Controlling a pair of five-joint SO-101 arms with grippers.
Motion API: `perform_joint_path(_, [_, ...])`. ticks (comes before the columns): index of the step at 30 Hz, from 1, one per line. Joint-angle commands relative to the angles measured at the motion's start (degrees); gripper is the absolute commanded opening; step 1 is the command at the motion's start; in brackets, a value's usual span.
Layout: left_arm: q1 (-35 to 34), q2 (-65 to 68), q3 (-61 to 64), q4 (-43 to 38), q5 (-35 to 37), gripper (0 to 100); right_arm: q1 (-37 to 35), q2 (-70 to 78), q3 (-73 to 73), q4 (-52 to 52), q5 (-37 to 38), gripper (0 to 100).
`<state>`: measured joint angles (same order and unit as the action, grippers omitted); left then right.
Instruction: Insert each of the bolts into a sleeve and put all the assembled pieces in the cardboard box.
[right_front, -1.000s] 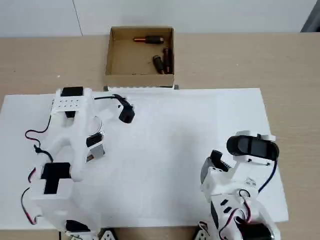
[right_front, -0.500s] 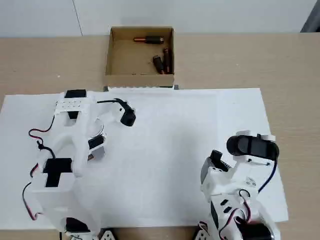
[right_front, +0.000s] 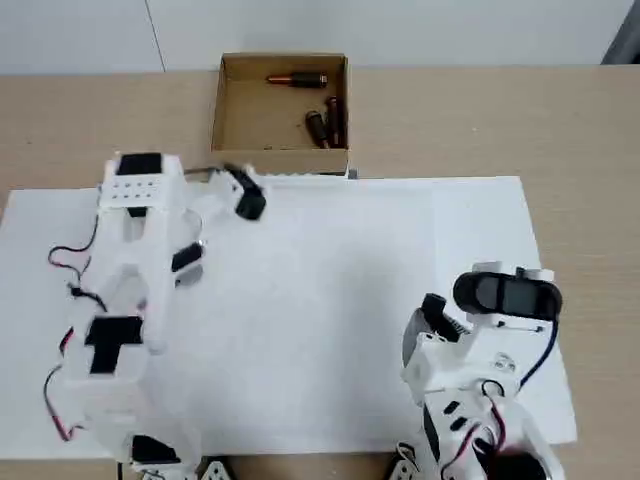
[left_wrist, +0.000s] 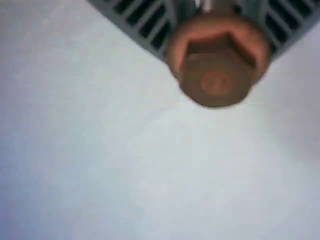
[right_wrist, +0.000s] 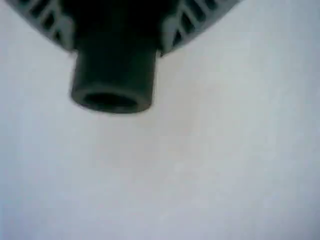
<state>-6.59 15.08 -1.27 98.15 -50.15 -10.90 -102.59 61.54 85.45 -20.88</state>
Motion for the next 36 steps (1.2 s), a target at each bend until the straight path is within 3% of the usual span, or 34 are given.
perform_joint_path(1, [0.7, -14.2, -2.9, 2.2, 0.6, 0, 0.4, -0.1, -2.8, -2.6, 4.9, 0.3])
perform_joint_path(3, [1.7, -20.6, -2.9, 2.2, 1.6, 0, 0.2, -0.1, -3.0, -2.8, 6.9, 0.3])
perform_joint_path(8, [3.5, -35.0, -2.9, 2.1, 12.2, 0, 0.2, -0.1, -3.0, -3.3, 10.2, 0.3])
perform_joint_path(15, [4.8, -50.8, 0.0, 1.8, 13.2, 0, 0.1, 0.0, -2.7, -3.4, 10.6, 0.3])
perform_joint_path(20, [4.7, -62.9, 11.9, 0.5, 19.8, 0, 0.0, 0.0, -0.8, -3.5, 11.9, 0.3])
perform_joint_path(26, [4.5, -81.1, 30.9, -11.9, 30.5, 0, -0.1, -0.1, 3.7, -8.1, 15.1, 0.2])
perform_joint_path(32, [4.7, -100.5, 49.1, -23.3, 39.0, 0, -8.2, -0.1, 7.5, -13.1, 15.6, 0.2])
perform_joint_path(36, [4.7, -112.4, 59.4, -26.7, 43.8, 0, -10.5, -0.1, 10.5, -18.5, 15.9, 0.2])
